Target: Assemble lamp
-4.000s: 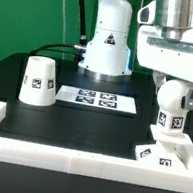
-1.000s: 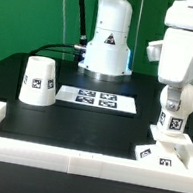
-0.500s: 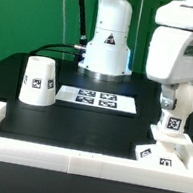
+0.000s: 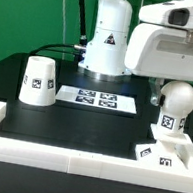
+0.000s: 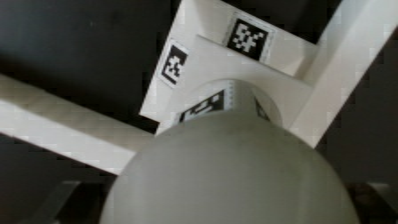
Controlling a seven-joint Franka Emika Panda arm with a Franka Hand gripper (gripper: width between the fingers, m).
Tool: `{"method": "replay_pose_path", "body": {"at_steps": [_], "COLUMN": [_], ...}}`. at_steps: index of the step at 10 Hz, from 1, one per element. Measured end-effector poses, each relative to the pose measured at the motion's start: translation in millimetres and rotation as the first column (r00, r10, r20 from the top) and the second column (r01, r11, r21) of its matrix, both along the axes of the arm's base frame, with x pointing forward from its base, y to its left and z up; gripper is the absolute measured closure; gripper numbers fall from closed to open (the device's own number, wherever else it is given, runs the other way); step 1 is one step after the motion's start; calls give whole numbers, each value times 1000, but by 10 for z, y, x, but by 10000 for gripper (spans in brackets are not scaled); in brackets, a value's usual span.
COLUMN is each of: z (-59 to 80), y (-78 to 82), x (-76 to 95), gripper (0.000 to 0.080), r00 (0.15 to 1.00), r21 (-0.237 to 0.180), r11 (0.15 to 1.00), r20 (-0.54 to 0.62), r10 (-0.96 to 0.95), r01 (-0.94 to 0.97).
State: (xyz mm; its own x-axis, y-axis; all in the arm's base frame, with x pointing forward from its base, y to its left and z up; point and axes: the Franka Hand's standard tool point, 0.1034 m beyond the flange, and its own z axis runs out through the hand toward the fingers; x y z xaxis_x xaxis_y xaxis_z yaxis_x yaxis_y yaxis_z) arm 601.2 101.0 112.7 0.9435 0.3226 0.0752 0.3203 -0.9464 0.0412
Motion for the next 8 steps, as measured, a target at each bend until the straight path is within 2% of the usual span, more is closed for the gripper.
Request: {"method": "replay_pose_path", "body": {"at_steps": [1,5,6,8], "z": [-1,-3,-5,-19], "y": [-2,-26,-29,-33], "x": [0,3,0,-17], "gripper": [220,220,220,220], "r00": [1000,952,924,797], "r21": [2,25,31,49], "r11": [1000,951,924,795], "r20": [0,1,-1,-19], "r10": [-23,-307,-381,-604], "r01": [23,307,381,604]}}
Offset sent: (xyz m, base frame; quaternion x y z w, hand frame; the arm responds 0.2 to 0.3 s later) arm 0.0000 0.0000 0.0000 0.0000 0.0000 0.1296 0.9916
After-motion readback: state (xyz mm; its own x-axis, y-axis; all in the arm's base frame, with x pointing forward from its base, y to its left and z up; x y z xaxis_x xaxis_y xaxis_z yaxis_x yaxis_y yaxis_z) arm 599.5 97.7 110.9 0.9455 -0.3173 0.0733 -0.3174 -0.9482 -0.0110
